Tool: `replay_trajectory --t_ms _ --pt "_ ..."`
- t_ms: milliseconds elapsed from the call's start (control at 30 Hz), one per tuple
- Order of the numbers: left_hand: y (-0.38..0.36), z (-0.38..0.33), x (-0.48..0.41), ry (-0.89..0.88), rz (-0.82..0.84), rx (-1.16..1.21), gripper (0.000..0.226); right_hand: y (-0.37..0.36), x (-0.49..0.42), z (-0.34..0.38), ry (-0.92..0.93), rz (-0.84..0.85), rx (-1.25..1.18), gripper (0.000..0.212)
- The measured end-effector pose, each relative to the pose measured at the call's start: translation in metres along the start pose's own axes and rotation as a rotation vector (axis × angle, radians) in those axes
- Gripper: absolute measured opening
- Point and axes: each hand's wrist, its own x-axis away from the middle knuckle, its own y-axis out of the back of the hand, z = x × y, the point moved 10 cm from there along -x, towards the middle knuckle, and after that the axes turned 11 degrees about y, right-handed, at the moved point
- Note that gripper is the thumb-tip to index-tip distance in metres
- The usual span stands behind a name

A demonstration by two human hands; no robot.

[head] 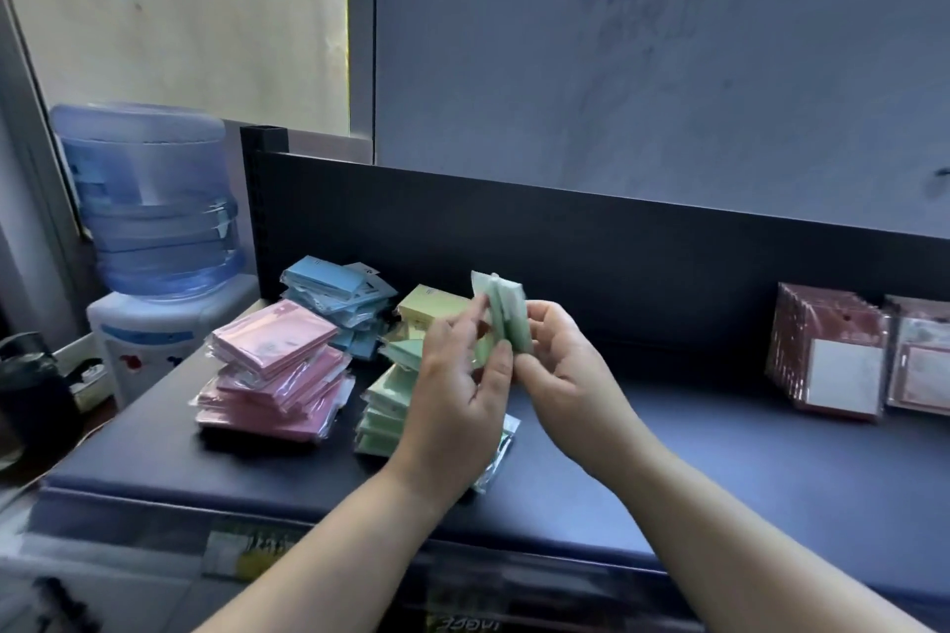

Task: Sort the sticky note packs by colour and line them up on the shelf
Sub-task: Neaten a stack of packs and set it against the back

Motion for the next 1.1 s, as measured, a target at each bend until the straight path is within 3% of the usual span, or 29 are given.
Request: replay_trajectory --t_ms 67,167,300,400,467,533,600,667,767,867,967,1033,1100 --pt "-0.019 -0.005 0.007 -0.019 0.109 0.035 0.049 0.009 0.001 -0.01 -0.055 0.018 -0.202 0.034" --pt "-0.041 -0.009 0.011 -0.039 0.192 -0.011 0.048 0.033 0.003 -0.022 -0.109 -0.053 -0.336 0.023" --pt "-0.05 -0.01 0.005 -0.013 0.057 -0.145 0.062 0.072 0.004 -0.042 -0.186 -0.227 -0.38 0.02" --pt "-0.056 0.016 -0.013 0.233 -0.029 -0.108 0.078 0.097 0.007 -0.049 -0.204 -0.291 -0.463 0.02" --pt "-0.072 0.036 -0.02 0.426 0.01 0.147 0.077 0.112 0.01 -0.052 -0.213 -0.303 -0.484 0.019" --pt "-0.089 0.052 -0.021 0.597 0.007 0.418 0.047 0.128 0.016 -0.058 -0.224 -0.311 -0.446 0.018" --pt "-0.102 0.059 -0.02 0.683 -0.001 0.517 0.019 0.144 0.021 -0.063 -0.238 -0.338 -0.404 0.017" --pt "-0.105 0.057 -0.017 0.679 -0.046 0.545 0.014 0.163 0.027 -0.066 -0.233 -0.382 -0.309 0.021" --pt "-0.102 0.054 -0.015 0.632 -0.168 0.513 0.017 0.197 0.033 -0.061 -0.153 -0.428 0.083 0.024" --pt "-0.119 0.043 -0.01 0.607 -0.138 0.494 0.019 0.19 0.03 -0.043 -0.028 -0.27 0.36 0.024" --pt "-0.151 0.033 0.0 0.648 0.002 0.651 0.005 0.139 0.033 -0.052 -0.055 0.098 0.526 0.048" --pt "-0.163 0.035 0.007 0.679 0.069 0.713 0.019 0.115 0.042 -0.061 -0.08 0.274 0.505 0.059" --pt "-0.164 0.039 0.009 0.662 0.096 0.642 0.027 0.105 0.046 -0.058 -0.031 0.352 0.442 0.048"
